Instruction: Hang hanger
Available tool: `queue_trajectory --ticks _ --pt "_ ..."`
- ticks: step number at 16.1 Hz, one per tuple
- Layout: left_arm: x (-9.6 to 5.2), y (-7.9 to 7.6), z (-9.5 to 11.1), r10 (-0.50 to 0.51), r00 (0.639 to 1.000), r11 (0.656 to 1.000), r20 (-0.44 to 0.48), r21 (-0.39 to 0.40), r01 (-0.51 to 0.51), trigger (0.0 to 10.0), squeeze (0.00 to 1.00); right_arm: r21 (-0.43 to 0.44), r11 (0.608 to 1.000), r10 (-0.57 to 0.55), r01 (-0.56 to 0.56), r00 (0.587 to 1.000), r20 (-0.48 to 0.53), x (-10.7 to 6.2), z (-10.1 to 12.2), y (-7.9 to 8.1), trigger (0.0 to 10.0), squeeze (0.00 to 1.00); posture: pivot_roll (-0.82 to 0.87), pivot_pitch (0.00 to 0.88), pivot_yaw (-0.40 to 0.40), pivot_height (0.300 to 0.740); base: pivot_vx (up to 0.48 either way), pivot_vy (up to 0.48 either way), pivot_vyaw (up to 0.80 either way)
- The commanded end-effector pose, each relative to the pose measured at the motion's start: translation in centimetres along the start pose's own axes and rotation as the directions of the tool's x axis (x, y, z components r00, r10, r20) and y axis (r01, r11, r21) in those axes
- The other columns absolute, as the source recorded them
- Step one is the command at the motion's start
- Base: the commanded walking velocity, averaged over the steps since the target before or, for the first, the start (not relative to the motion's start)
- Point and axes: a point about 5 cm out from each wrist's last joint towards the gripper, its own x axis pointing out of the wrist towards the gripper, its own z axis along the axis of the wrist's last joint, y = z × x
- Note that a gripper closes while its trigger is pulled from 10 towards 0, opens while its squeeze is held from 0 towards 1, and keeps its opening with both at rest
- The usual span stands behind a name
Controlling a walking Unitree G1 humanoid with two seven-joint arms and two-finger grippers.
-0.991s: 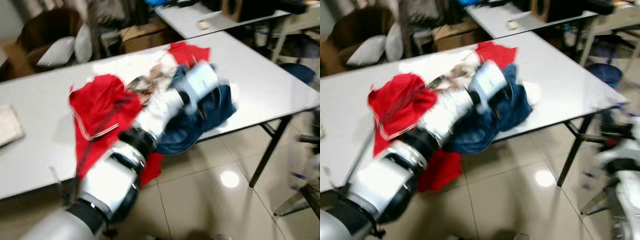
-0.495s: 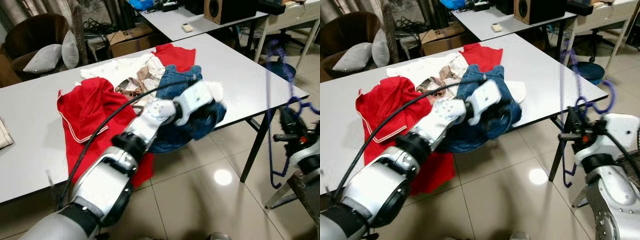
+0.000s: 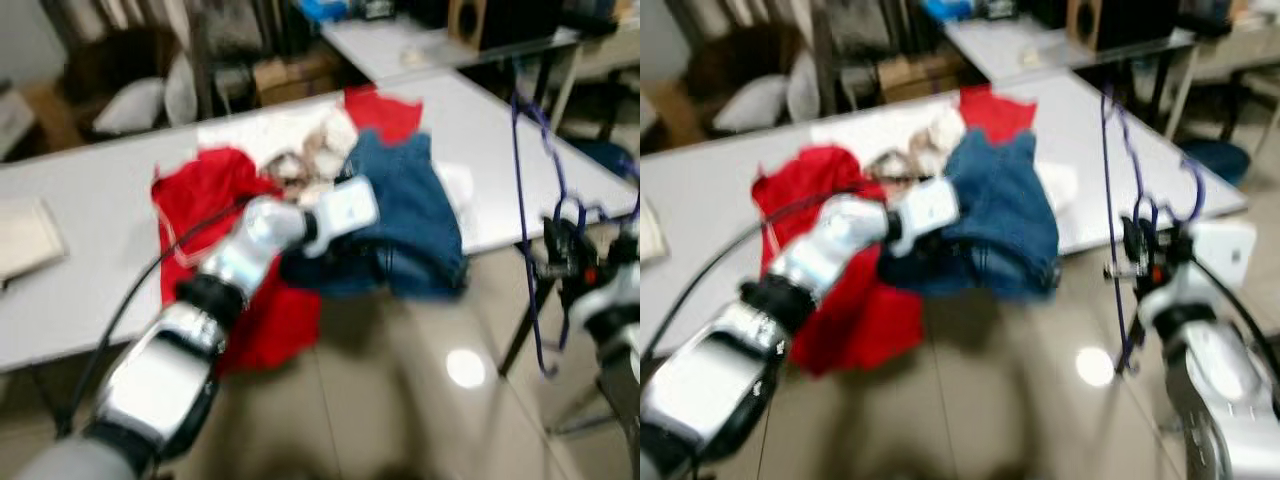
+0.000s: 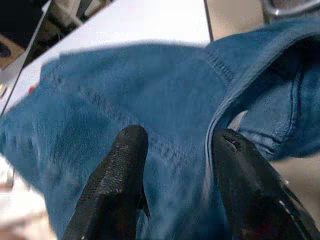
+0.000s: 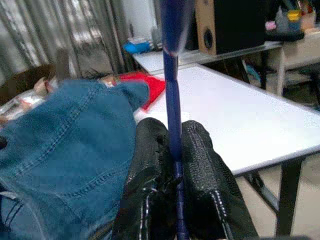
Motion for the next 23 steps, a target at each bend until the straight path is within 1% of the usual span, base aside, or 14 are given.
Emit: queue_trajectory --ticks 1,2,4,6,7,9,12,14,18,19,20,21,22,23 --pt "-0.5 0.0 -0.8 0.013 0.999 0.999 -0.051 0.037 -0.011 10.0 0.0 0.004 1.0 0.018 -0.018 1.0 0.005 0.0 0.2 0.5 10.0 0.0 -0.09 0.0 0.157 0.74 0.0 0.0 0.0" --pt "-0.5 -0.1 -1.3 0.039 0.997 0.998 -0.072 0.042 -0.036 10.0 0.0 0.008 1.0 0.017 -0.017 1.0 0.004 0.0 0.2 0.5 10.0 0.0 -0.09 0.0 0.157 0.74 0.0 0.0 0.0" --pt "-0.3 -0.6 -1.3 0.036 0.997 0.998 -0.07 0.05 -0.033 10.0 0.0 0.012 1.0 0.019 -0.019 1.0 0.003 0.0 0.2 0.6 10.0 0.0 -0.08 0.0 0.155 0.74 0.0 0.0 0.0" --pt "-0.3 -1.0 0.6 0.038 0.993 0.997 0.108 0.056 -0.044 10.0 0.0 0.008 1.0 0.02 -0.02 1.0 0.0 -0.1 0.1 0.6 10.0 0.0 -0.08 0.0 0.153 0.74 0.0 0.0 0.0" --pt "-0.3 -1.3 0.8 0.039 0.991 0.996 0.131 0.071 -0.048 10.0 0.0 0.002 1.0 0.015 -0.015 1.0 -0.003 -0.2 0.0 0.6 10.0 0.0 -0.09 0.0 0.152 0.74 0.0 0.0 0.0" --pt "0.4 -2.4 0.3 0.027 0.994 0.99 0.108 0.136 -0.042 10.0 0.0 -0.015 1.0 -0.027 0.026 0.999 -0.022 -0.7 -0.9 0.6 10.0 0.0 -0.1 0.0 0.153 0.74 0.0 0.0 0.0" --pt "1.9 -4.4 0.1 -0.008 0.996 0.978 0.084 0.21 -0.01 10.0 0.0 -0.005 0.996 -0.088 0.088 0.995 -0.046 -1.7 -2.5 0.4 10.0 0.0 -0.12 0.0 0.158 0.74 0.0 0.0 0.0" --pt "2.4 -5.1 0.0 -0.063 0.996 0.966 0.066 0.254 0.044 10.0 0.0 -0.022 0.994 -0.105 0.104 0.993 -0.061 -2.7 -3.5 0.1 10.0 0.0 -0.13 0.0 0.169 0.74 0.0 0.0 0.0" --pt "2.2 -5.6 0.6 -0.173 0.979 0.949 0.113 0.284 0.135 10.0 0.0 -0.043 0.983 -0.179 0.176 0.98 -0.087 -4.4 -4.8 -0.9 10.0 0.0 -0.14 0.0 0.177 0.74 0.0 0.0 0.0" --pt "2.1 -5.5 0.7 -0.17 0.978 0.951 0.124 0.279 0.13 10.0 0.0 -0.043 0.983 -0.184 0.181 0.979 -0.084 -4.5 -4.8 -0.9 10.0 0.0 -0.14 0.0 0.178 0.74 0.0 0.0 0.0" --pt "1.9 -4.8 0.9 -0.094 0.981 0.974 0.167 0.218 0.056 10.0 0.0 -0.042 0.983 -0.183 0.181 0.98 -0.072 -4.5 -4.6 -0.8 10.0 0.0 -0.14 0.0 0.177 0.74 0.0 0.0 0.0" --pt "1.9 -4.8 0.9 -0.094 0.981 0.974 0.167 0.218 0.056 10.0 0.0 -0.042 0.983 -0.183 0.181 0.98 -0.072 -4.5 -4.6 -0.8 10.0 0.0 -0.14 0.0 0.177 0.74 0.0 0.0 0.0" --pt "0.9 -2.2 2.1 0.196 0.923 0.974 0.331 -0.175 -0.144 10.0 0.0 -0.019 0.985 -0.173 0.172 0.985 -0.021 -4.2 -3.6 -0.2 10.0 0.0 -0.13 0.0 0.17 0.74 0.0 0.0 0.0" --pt "0.2 -1.4 2.0 0.313 0.886 0.923 0.343 -0.329 -0.198 10.0 0.0 -0.021 0.985 -0.174 0.174 0.985 -0.007 -4.0 -3.2 0.0 10.0 0.0 -0.13 0.0 0.166 0.74 0.0 0.0 0.0"
